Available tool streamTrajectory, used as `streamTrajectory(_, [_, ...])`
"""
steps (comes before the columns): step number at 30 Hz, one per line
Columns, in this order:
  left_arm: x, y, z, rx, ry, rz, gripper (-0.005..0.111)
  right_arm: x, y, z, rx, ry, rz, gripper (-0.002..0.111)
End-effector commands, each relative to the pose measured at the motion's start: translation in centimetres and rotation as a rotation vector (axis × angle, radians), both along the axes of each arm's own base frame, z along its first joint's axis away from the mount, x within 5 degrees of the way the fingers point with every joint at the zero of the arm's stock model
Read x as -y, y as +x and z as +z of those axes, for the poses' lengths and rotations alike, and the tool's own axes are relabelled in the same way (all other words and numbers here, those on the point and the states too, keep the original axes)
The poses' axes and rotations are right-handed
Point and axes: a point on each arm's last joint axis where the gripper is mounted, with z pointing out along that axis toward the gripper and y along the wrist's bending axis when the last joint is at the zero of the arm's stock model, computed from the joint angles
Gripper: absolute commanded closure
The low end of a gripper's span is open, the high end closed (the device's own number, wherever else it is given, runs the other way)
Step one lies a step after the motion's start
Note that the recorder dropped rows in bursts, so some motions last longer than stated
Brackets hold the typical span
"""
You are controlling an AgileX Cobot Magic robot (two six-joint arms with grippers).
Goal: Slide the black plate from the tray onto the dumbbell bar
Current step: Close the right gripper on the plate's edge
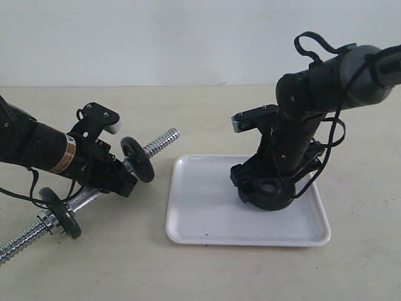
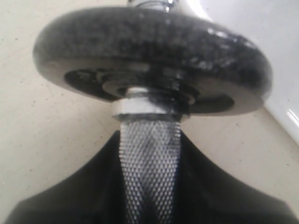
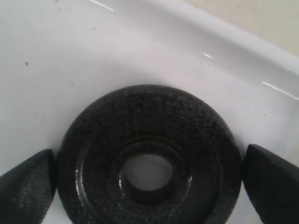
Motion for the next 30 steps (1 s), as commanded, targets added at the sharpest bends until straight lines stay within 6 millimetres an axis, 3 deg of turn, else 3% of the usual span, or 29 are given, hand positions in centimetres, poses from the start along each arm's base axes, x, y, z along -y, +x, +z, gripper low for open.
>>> streamTrajectory(1, [0.5,0.2,2.2,0.039,-0.067,0.009,0.102,0.8,-1.5,-3.5,-0.170,-0.078,-0.020,0.004])
streamTrajectory(9, [0.5,0.2,2.2,0.039,-0.067,0.009,0.102,1.1,-2.3,-3.4,-0.252,-0.117,-0.034,0.004])
streamTrajectory(27, [0.5,0.2,2.2,0.039,-0.067,0.009,0.102,0.1,-1.5,-3.5,-0.165,-0.003,-0.042,0.005])
streamTrajectory(30, [0.5,0.2,2.2,0.039,-0.067,0.009,0.102,-0.1,-1.5,-3.4,-0.167,0.017,-0.053,0.014])
